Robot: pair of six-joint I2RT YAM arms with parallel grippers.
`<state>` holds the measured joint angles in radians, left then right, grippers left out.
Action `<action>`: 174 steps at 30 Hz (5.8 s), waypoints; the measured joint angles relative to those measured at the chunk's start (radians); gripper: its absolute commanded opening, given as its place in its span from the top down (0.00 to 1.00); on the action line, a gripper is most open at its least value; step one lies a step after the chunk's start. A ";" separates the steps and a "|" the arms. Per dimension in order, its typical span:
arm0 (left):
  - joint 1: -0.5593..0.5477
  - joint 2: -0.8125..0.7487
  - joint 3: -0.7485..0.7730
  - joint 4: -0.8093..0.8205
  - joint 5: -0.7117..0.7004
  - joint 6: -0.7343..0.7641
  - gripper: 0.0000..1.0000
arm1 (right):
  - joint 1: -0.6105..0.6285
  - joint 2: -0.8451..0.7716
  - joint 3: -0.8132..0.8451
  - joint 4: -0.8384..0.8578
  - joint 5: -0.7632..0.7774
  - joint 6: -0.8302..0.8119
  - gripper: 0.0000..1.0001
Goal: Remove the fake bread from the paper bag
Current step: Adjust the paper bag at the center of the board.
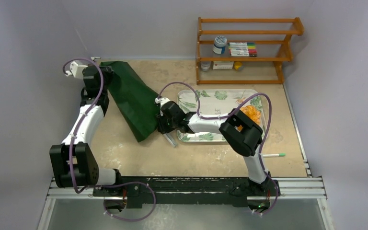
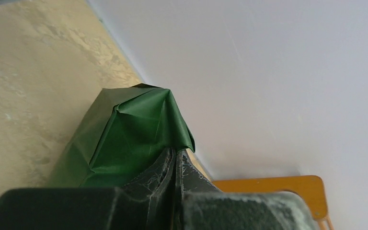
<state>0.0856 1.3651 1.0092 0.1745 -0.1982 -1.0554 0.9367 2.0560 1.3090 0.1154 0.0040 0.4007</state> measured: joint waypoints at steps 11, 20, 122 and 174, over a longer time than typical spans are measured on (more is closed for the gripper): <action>0.106 0.045 -0.094 0.065 -0.081 -0.256 1.00 | -0.003 0.001 0.017 -0.037 0.000 -0.002 0.65; 0.206 0.128 -0.069 -0.005 -0.081 -0.328 1.00 | -0.003 -0.003 0.017 -0.056 0.003 -0.001 0.65; 0.358 0.156 -0.164 -0.102 0.012 -0.320 1.00 | 0.009 0.125 0.523 -0.755 0.346 -0.096 0.53; 0.373 0.146 -0.163 -0.140 0.019 -0.367 1.00 | 0.032 0.006 0.525 -0.905 0.288 -0.051 0.54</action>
<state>0.4583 1.5108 0.8467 0.0349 -0.1795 -1.4223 0.9684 2.0621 1.8343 -0.7895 0.2920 0.3500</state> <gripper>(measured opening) 0.006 0.466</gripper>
